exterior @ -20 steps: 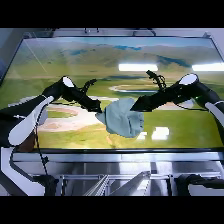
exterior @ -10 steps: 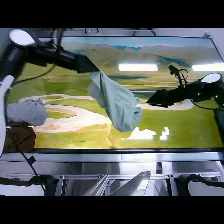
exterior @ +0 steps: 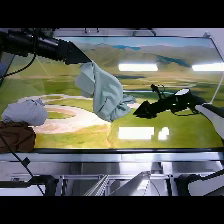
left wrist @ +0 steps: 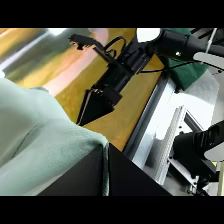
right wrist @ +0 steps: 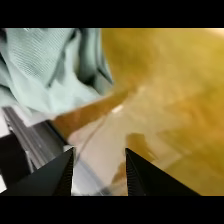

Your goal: Fold the shirts.

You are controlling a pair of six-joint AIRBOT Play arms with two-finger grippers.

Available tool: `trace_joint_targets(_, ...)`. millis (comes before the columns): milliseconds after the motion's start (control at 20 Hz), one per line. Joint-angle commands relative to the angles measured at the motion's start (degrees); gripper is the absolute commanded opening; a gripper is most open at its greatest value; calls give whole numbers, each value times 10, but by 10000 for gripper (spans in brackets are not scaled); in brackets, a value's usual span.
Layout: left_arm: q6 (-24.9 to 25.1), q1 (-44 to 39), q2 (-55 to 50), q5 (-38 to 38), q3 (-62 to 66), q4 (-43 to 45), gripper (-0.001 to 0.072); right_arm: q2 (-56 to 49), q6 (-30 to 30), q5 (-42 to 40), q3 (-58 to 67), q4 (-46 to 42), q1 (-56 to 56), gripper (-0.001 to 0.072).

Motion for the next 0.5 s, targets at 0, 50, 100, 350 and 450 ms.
trace_joint_targets(0,-1,1,1,-4,2,-1,25,-31,-25,-49,4,98,47,374)
trace_joint_targets(50,0,1,1,-4,2,-1,25,-34,-26,-58,10,111,58,374)
trace_joint_targets(100,0,1,1,-4,2,-1,25,-35,-25,-68,17,120,68,367)
trace_joint_targets(350,4,7,0,-6,2,38,25,-29,-18,-83,42,121,83,18)
trace_joint_targets(450,3,33,14,-6,2,43,24,0,-19,-52,45,111,60,17)
